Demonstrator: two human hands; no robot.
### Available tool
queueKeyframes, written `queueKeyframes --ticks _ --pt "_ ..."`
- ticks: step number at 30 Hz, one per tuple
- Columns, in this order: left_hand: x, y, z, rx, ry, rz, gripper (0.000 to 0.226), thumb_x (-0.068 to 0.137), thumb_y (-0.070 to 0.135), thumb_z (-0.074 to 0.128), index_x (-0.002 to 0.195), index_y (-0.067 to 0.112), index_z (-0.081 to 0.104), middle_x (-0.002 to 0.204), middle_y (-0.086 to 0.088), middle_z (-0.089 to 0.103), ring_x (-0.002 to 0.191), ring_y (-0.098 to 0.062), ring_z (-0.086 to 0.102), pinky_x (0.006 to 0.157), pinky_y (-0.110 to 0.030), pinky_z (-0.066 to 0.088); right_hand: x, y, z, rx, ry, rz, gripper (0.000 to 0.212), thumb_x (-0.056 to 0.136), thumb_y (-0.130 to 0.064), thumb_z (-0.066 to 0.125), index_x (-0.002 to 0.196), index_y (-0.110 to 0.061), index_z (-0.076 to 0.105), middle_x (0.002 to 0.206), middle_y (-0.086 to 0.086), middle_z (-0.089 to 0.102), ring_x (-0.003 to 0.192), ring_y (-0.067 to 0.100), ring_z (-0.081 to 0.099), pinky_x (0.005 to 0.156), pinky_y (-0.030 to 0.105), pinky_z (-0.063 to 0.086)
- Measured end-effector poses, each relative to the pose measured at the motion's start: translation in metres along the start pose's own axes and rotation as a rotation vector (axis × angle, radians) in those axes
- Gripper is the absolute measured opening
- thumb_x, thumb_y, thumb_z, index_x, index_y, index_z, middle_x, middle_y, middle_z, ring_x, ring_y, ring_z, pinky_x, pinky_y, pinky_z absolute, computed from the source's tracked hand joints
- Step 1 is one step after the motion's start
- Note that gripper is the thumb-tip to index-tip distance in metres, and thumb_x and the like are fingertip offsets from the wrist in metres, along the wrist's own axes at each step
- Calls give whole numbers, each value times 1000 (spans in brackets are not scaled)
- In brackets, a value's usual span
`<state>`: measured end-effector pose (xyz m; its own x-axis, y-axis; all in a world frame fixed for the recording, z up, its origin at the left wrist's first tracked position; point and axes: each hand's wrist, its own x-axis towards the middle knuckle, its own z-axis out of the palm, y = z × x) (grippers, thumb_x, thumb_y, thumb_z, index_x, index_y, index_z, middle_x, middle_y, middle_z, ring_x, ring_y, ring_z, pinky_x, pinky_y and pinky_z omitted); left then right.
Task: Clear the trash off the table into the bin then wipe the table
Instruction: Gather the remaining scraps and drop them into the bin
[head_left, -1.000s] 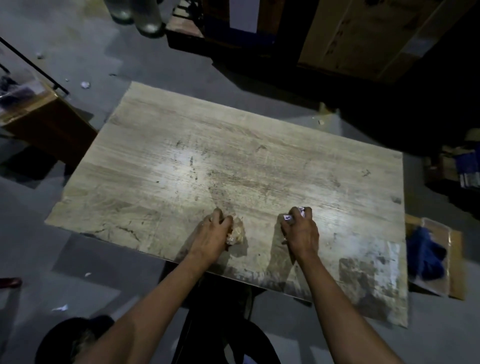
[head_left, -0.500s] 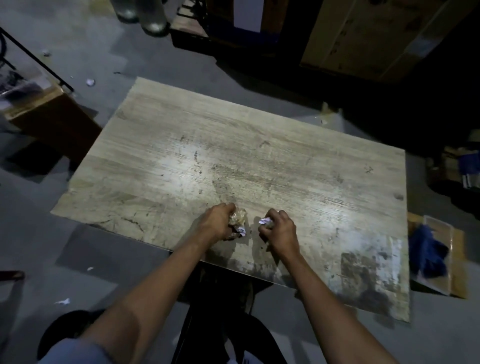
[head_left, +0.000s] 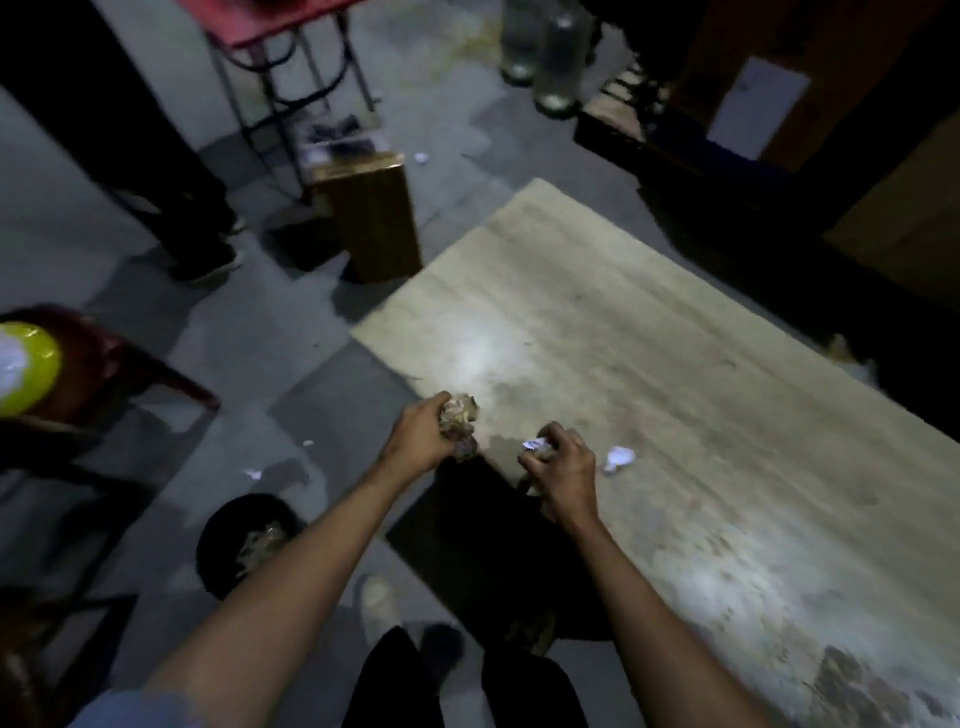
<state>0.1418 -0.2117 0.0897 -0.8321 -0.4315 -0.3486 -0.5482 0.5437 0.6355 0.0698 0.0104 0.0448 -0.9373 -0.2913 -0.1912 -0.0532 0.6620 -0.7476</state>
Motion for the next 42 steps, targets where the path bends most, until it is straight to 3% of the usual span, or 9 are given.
queueKeyframes --ticks 5,11,15,24,27,30,33,37,42 --pt "-50 -144 -89 -112 128 -262 58 81 30 89 136 18 73 129 -13 78 125 -34 72 99 -31 52 -26 -95 128 -57 -203 -161 24 72 -21 86 84 -20 65 85 2 63 79 21 61 68 27 35" --pt "-125 -339 -136 -197 244 -559 48 82 35 80 126 17 74 125 -15 78 119 -39 71 96 -37 52 -99 -166 323 -67 -505 -205 19 73 -24 81 81 -18 65 84 0 72 77 18 67 73 36 55" --pt "-136 -462 -111 -224 281 -686 66 85 41 82 145 19 67 139 -17 72 129 -39 68 106 -41 54 -133 -153 458 -64 -677 -197 28 72 -46 68 81 -21 60 86 0 74 75 22 72 71 40 60" --pt "-59 -701 21 -288 247 -817 71 68 71 80 117 21 68 121 -12 67 117 -36 67 94 -38 55 -89 -37 706 -156 -800 5 34 90 -45 80 101 -16 67 97 6 76 93 25 70 80 28 50" --pt "-34 -739 51 -247 170 -852 103 43 84 74 126 24 61 132 -10 49 128 -38 56 106 -44 53 -80 -23 744 -129 -852 106 46 90 -64 74 107 -23 63 126 11 62 111 26 64 99 30 51" --pt "-19 -754 73 -197 108 -861 111 45 77 93 139 33 53 140 -1 29 139 -31 39 117 -42 44 -71 7 776 -110 -910 317 60 106 -62 43 147 -20 55 159 17 37 144 38 45 127 47 34" --pt "-14 -753 82 -212 67 -845 113 61 78 89 154 37 42 154 1 21 152 -30 23 125 -45 33 -70 23 784 -74 -868 317 53 99 -51 43 142 -24 60 157 14 50 136 32 54 120 42 43" --pt "-9 -741 77 -257 23 -820 90 92 85 52 167 41 27 178 13 7 166 -30 13 129 -53 27 -75 14 769 -100 -865 159 43 107 -22 52 150 -25 54 144 7 65 129 28 62 109 36 50" --pt "-5 -731 72 -112 122 -800 83 94 89 41 157 35 46 164 -1 50 149 -34 51 117 -51 44 -75 6 766 -39 -815 268 39 107 -32 52 145 -26 58 139 5 67 128 28 62 109 38 49"
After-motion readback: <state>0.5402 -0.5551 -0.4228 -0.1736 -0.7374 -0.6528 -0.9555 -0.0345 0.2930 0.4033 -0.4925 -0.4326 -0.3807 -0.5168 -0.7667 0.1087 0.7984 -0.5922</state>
